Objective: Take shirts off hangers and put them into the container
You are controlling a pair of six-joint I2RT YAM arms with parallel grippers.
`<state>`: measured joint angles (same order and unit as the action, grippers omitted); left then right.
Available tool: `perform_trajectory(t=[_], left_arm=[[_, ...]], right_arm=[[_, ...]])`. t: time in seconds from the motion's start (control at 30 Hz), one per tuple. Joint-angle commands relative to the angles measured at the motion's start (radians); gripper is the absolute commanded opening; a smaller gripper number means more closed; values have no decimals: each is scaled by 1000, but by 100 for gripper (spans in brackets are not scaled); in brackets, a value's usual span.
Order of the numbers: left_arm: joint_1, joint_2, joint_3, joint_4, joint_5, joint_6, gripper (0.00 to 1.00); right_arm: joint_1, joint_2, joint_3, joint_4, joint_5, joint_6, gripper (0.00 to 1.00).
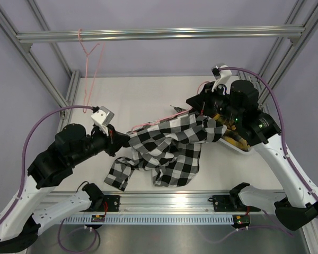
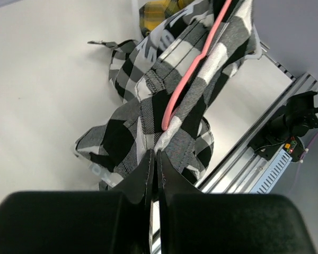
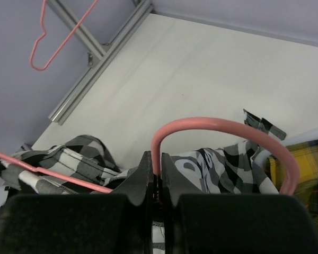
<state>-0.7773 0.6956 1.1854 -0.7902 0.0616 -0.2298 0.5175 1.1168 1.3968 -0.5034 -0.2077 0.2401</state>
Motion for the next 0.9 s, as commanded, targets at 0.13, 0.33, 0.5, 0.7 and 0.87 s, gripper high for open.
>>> perform_trajectory(t=[0.13, 0.33, 0.5, 0.7, 0.87], left_arm=[[12, -45, -84, 20, -79, -120, 41], [12, 7, -44, 97, 27, -144, 67], [12, 57, 110, 118, 101, -103, 88], [12, 176, 235, 14, 246, -14, 88], [12, 252, 163, 23, 374, -22, 79]], right_arm=[[-54, -57, -20, 132, -87, -62, 0], [-45, -84, -90, 178, -116, -51, 0], [-16, -71, -110, 158, -150, -104, 0], [45, -43, -136, 177, -176, -114, 0], [87, -3, -102, 197, -180, -117, 0]])
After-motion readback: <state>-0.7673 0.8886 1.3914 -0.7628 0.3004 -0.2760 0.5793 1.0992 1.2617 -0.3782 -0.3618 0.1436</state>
